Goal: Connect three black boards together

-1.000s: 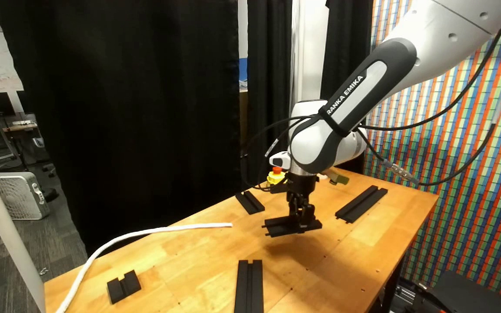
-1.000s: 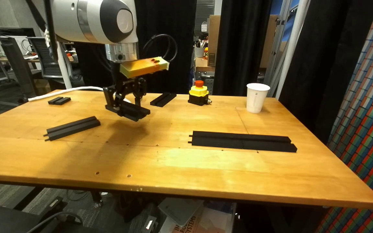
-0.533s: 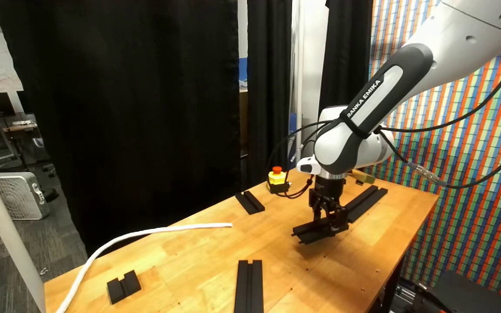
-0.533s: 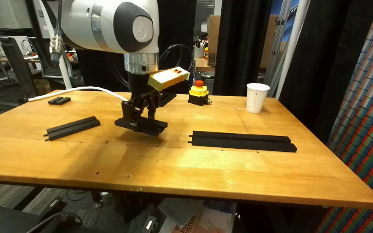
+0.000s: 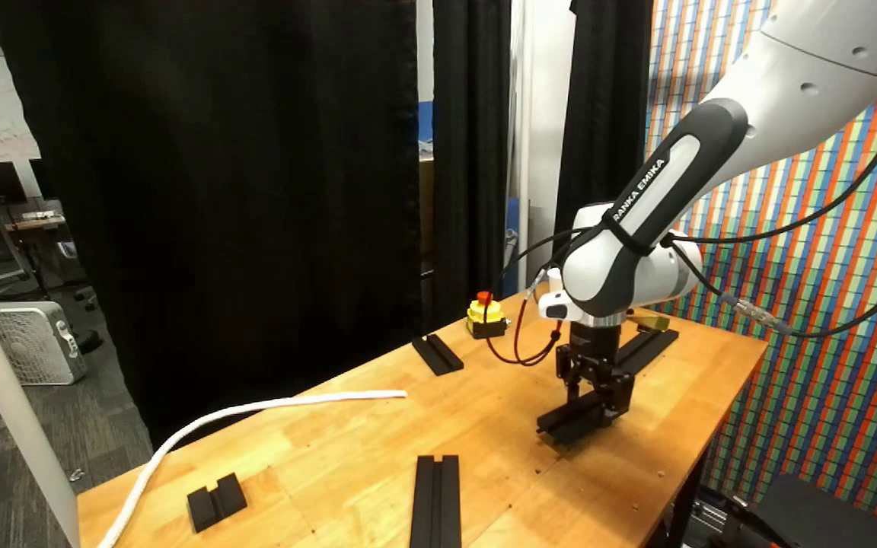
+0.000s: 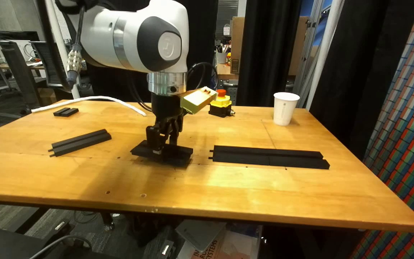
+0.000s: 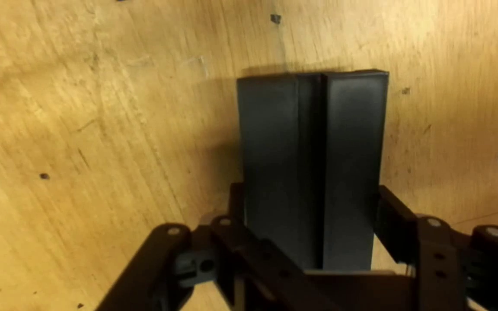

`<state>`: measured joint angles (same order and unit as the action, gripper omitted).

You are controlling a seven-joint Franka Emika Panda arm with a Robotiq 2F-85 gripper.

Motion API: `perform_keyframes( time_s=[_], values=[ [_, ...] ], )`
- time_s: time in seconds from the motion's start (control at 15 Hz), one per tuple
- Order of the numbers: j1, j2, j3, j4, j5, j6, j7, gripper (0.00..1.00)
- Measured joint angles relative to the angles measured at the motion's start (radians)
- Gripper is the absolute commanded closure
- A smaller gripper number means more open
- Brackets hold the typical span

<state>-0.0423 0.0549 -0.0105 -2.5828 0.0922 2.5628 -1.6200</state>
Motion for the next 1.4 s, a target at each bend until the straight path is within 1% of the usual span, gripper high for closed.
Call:
perform_keyframes(
  time_s=[0.8,1.4],
  values=[
    [-0.045,0.083,0.0,0.078,0.0,0.019,-0.163,0.53],
    [-0.107,0.132,0.0,0.134,0.0,0.021,-0.259,0.53]
  ],
)
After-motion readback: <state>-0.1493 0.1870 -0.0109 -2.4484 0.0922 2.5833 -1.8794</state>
